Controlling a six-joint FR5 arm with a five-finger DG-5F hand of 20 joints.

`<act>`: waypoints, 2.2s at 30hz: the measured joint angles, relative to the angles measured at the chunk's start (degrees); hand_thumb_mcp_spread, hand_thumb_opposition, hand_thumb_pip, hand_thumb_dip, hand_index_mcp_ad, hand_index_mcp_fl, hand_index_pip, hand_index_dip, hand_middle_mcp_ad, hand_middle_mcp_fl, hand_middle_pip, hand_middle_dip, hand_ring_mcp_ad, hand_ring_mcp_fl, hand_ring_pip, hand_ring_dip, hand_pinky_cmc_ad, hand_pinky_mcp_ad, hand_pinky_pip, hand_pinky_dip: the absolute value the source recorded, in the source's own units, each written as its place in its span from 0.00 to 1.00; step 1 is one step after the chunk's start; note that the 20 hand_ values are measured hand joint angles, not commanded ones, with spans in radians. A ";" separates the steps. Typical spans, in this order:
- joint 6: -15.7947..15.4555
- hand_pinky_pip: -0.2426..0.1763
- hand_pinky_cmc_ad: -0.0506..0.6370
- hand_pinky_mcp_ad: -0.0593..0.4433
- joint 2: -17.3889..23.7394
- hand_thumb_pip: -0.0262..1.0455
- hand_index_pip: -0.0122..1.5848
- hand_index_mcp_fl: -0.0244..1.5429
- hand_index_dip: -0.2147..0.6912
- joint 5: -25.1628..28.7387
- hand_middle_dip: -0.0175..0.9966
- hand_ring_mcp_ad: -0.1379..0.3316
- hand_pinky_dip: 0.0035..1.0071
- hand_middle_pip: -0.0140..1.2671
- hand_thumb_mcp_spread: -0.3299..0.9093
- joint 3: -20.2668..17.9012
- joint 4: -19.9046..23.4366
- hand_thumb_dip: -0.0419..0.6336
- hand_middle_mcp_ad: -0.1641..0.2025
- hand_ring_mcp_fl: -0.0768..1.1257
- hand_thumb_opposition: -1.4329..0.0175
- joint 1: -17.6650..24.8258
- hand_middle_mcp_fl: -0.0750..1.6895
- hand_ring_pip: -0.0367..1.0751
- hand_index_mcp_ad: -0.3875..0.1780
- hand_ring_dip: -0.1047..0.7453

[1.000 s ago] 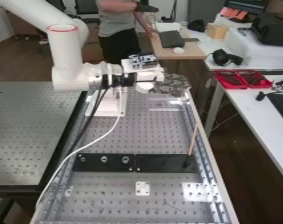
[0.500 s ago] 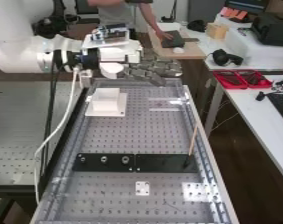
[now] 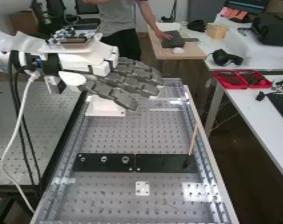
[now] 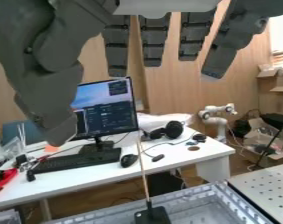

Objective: Grab the pcb board and place it in the clear container

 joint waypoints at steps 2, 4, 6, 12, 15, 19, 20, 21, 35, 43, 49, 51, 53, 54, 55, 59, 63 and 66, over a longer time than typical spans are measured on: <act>-0.16 0.37 0.53 0.51 0.41 0.58 0.20 0.09 0.35 0.30 0.17 0.65 0.64 0.11 0.50 -0.18 -0.06 0.39 0.61 0.06 0.45 -0.24 0.05 0.11 0.50 0.17; -0.19 0.33 0.53 0.51 0.64 0.58 0.20 0.09 0.36 0.44 0.17 0.65 0.64 0.11 0.50 -0.32 -0.03 0.39 0.61 0.06 0.45 -0.34 0.05 0.10 0.50 0.17; -0.19 0.33 0.53 0.51 0.75 0.59 0.19 0.09 0.36 0.52 0.17 0.64 0.64 0.11 0.50 -0.40 0.00 0.39 0.61 0.06 0.45 -0.38 0.05 0.10 0.50 0.17; -0.10 0.33 0.53 0.52 1.26 0.59 0.18 0.09 0.36 0.97 0.16 0.65 0.64 0.11 0.50 -0.72 0.21 0.39 0.61 0.06 0.45 -0.39 0.05 0.10 0.49 0.17; -0.01 0.33 0.53 0.52 1.39 0.59 0.19 0.09 0.38 1.04 0.16 0.65 0.64 0.11 0.50 -0.75 0.13 0.39 0.61 0.06 0.45 -0.39 0.05 0.10 0.50 0.17; 0.03 0.33 0.53 0.52 1.62 0.59 0.19 0.09 0.38 1.07 0.16 0.64 0.64 0.11 0.50 -0.70 -0.16 0.39 0.61 0.06 0.45 -0.38 0.05 0.10 0.50 0.17; -0.03 0.33 0.53 0.52 1.67 0.58 0.18 0.09 0.38 1.09 0.17 0.65 0.64 0.11 0.50 -0.68 -0.22 0.39 0.61 0.06 0.45 -0.37 0.05 0.10 0.50 0.17; -0.06 0.33 0.53 0.52 1.70 0.59 0.18 0.09 0.38 1.11 0.17 0.65 0.64 0.11 0.50 -0.66 -0.29 0.39 0.61 0.06 0.45 -0.36 0.05 0.10 0.50 0.17; 0.09 0.33 0.55 0.55 2.27 0.55 0.16 0.09 0.39 1.12 0.17 0.64 0.64 0.11 0.49 -0.66 -0.18 0.34 0.61 0.06 0.46 -0.01 0.05 0.10 0.50 0.17; -0.06 0.33 0.55 0.55 2.35 0.55 0.15 0.08 0.39 0.43 0.17 0.64 0.64 0.11 0.50 -0.83 0.47 0.34 0.60 0.06 0.47 0.14 0.05 0.10 0.52 0.17; 0.21 0.33 0.55 0.55 2.55 0.55 0.15 0.08 0.39 -0.91 0.17 0.64 0.64 0.11 0.50 -1.08 0.66 0.34 0.60 0.06 0.47 0.43 0.05 0.10 0.52 0.17; 0.02 0.33 0.55 0.55 2.68 0.55 0.15 0.08 0.39 -1.30 0.17 0.64 0.64 0.11 0.50 -1.24 0.69 0.32 0.60 0.06 0.47 0.80 0.05 0.10 0.52 0.17; -0.10 0.33 0.55 0.55 2.80 0.55 0.15 0.08 0.39 -1.78 0.17 0.64 0.64 0.11 0.50 -1.34 0.68 0.32 0.60 0.06 0.47 1.20 0.05 0.10 0.52 0.17; -0.10 0.33 0.55 0.55 2.79 0.55 0.15 0.08 0.39 -1.80 0.17 0.64 0.64 0.11 0.50 -1.34 0.67 0.32 0.60 0.06 0.47 1.21 0.05 0.10 0.52 0.17; -0.10 0.33 0.55 0.55 2.79 0.55 0.15 0.08 0.39 -1.86 0.17 0.64 0.64 0.11 0.50 -1.33 0.58 0.32 0.60 0.06 0.47 1.32 0.05 0.10 0.52 0.17; 0.02 0.33 0.55 0.54 2.80 0.55 0.15 0.08 0.39 -1.98 0.17 0.64 0.64 0.11 0.50 -1.31 0.49 0.32 0.60 0.06 0.47 1.49 0.05 0.10 0.52 0.17; 0.06 0.33 0.55 0.58 2.86 0.55 0.15 0.08 0.39 -2.12 0.17 0.64 0.64 0.11 0.50 -1.30 0.48 0.32 0.60 0.06 0.47 1.57 0.05 0.10 0.52 0.17; 0.00 0.33 0.55 0.58 2.94 0.55 0.15 0.08 0.39 -2.38 0.17 0.64 0.64 0.11 0.50 -1.34 0.47 0.32 0.60 0.06 0.47 1.65 0.05 0.10 0.52 0.17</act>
